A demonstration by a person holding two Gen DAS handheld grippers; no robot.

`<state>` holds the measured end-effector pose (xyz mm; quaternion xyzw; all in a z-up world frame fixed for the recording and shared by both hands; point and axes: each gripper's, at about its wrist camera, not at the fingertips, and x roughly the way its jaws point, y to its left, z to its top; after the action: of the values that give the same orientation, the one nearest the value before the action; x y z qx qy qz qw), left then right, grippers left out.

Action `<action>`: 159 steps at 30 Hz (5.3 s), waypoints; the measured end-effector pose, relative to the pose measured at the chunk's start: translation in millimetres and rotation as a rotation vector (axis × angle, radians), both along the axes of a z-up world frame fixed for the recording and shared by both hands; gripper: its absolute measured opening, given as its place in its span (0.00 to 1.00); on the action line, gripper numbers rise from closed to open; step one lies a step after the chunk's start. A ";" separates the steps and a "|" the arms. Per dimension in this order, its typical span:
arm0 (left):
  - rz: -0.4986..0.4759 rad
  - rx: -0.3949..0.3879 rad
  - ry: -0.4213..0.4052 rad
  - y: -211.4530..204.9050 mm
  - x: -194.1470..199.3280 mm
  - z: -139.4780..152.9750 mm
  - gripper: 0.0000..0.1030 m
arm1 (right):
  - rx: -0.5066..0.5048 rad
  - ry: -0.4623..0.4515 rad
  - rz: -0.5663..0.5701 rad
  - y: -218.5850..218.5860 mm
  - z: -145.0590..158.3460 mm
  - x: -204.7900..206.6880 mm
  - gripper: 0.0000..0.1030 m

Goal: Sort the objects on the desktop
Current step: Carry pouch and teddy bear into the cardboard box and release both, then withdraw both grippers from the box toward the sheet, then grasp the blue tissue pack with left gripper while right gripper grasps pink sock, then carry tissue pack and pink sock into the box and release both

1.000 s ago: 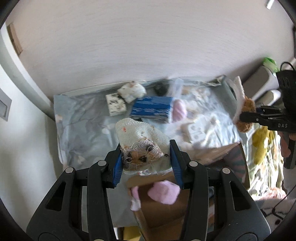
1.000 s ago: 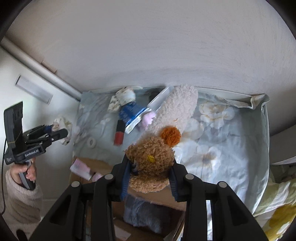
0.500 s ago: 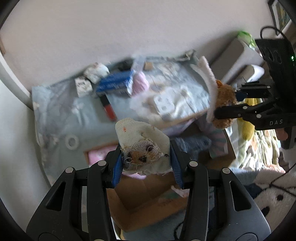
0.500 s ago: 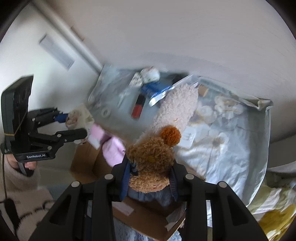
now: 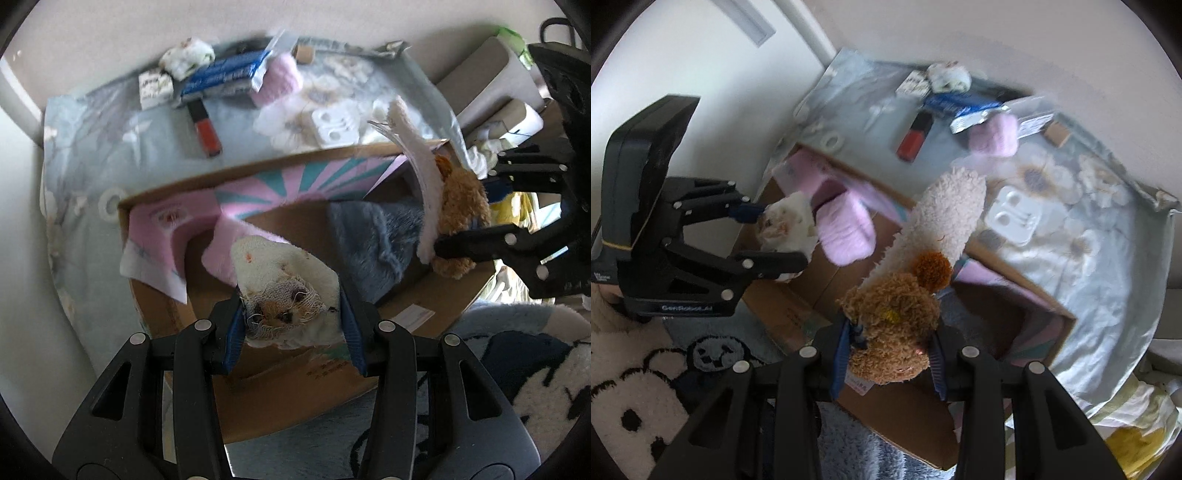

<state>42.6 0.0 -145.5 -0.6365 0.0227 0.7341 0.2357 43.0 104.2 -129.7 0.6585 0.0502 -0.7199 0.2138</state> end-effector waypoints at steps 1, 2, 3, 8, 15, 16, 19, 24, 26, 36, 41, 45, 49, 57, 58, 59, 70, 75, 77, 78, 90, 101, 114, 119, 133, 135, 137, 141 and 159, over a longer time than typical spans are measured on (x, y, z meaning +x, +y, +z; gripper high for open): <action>0.000 -0.003 -0.007 0.8 0.6 -2.5 0.41 | 0.003 -0.005 0.003 -1.2 -1.2 1.4 0.33; -0.002 -0.009 -0.013 1.5 1.2 -4.8 0.41 | 0.008 -0.010 0.010 -2.3 -3.5 3.2 0.33; -0.005 -0.016 -0.020 2.6 2.3 -7.7 0.41 | 0.014 -0.016 0.016 -3.0 -6.2 4.8 0.33; -0.003 -0.028 -0.043 4.9 4.2 -13.6 0.41 | 0.021 -0.040 0.019 -1.7 -16.4 9.1 0.34; -0.016 -0.048 -0.029 7.2 5.8 -10.9 0.41 | 0.023 -0.052 0.014 -2.6 -20.5 13.1 0.34; -0.016 -0.049 -0.029 7.4 5.8 -11.0 0.41 | 0.024 -0.054 0.013 -2.4 -21.2 13.7 0.34; -0.021 -0.053 -0.031 7.5 5.9 -12.1 0.42 | 0.029 -0.060 0.007 -1.9 -22.8 14.4 0.35; -0.029 -0.087 -0.047 11.4 6.5 -15.0 0.88 | 0.035 -0.082 -0.028 1.1 -28.4 12.5 0.45; -0.028 -0.098 -0.056 12.5 5.9 -16.5 0.98 | 0.031 -0.105 -0.073 6.0 -31.7 10.0 0.54; -0.024 -0.099 -0.049 9.8 2.8 -13.7 0.98 | 0.035 -0.087 -0.102 8.3 -33.9 12.8 0.81; -0.047 -0.084 -0.044 11.8 4.5 -9.7 0.98 | 0.029 -0.095 -0.124 11.0 -34.6 16.2 0.81; -0.059 -0.081 -0.024 14.6 4.9 -4.2 0.98 | 0.026 -0.088 -0.132 11.5 -32.2 16.5 0.81; -0.055 -0.054 -0.003 14.9 2.5 4.1 0.98 | 0.025 -0.077 -0.136 14.3 -26.6 18.6 0.81; -0.033 -0.016 0.040 12.9 -2.2 23.0 0.98 | 0.040 -0.028 -0.125 16.3 -12.0 19.3 0.83; -0.026 -0.011 0.044 11.9 -3.3 25.4 0.98 | 0.026 -0.024 -0.126 16.8 -8.1 19.1 0.83; -0.020 -0.008 0.050 11.0 -4.4 27.9 0.98 | 0.013 -0.020 -0.131 17.7 -4.5 18.3 0.83; 0.051 0.004 0.218 -14.8 -22.1 72.5 0.98 | 0.017 0.156 -0.220 37.0 52.5 3.9 0.83; 0.111 0.027 0.243 -36.4 -44.8 79.8 0.98 | -0.028 0.204 -0.312 56.9 69.3 -13.6 0.83; 0.126 0.033 0.250 -41.1 -52.2 82.3 0.98 | -0.032 0.216 -0.330 60.7 71.4 -19.5 0.83; 0.130 0.038 0.254 -43.1 -57.4 84.0 0.98 | -0.029 0.223 -0.333 62.6 72.2 -23.6 0.83; -0.306 -0.110 0.510 10.5 -135.9 59.7 0.98 | -0.053 0.154 -0.234 70.1 42.2 -81.0 0.83; -0.927 -0.255 0.642 63.1 -189.6 -62.8 0.90 | -0.060 0.078 -0.145 78.2 -51.6 -164.4 0.83; -1.132 -0.114 0.574 78.0 -213.2 -71.0 0.92 | -0.058 0.080 -0.154 85.0 -82.2 -191.7 0.83; -1.186 -0.127 0.526 84.7 -217.4 -83.7 0.90 | -0.083 0.092 -0.140 84.4 -86.7 -193.0 0.73; -1.185 -0.143 0.479 94.3 -211.1 -81.1 0.60 | -0.067 0.079 -0.149 87.1 -89.5 -171.9 0.21; -1.182 -0.154 0.489 96.3 -205.7 -73.1 0.59 | -0.053 0.082 -0.150 88.0 -84.3 -165.9 0.21; -1.183 -0.177 0.492 101.4 -203.4 -65.9 0.59 | -0.043 0.086 -0.156 89.8 -77.2 -158.5 0.21; -1.161 -0.211 0.516 88.6 -192.2 -48.5 0.59 | -0.032 0.105 -0.183 94.5 -54.4 -142.5 0.21; -0.907 -0.265 0.454 87.5 -110.6 65.5 0.59 | 0.000 0.233 -0.077 60.8 65.9 -56.3 0.21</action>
<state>-67.9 87.5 -80.1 -0.4120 0.4393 0.6684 0.4366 -13.3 165.0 -63.9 0.5718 0.0496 -0.7991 0.1789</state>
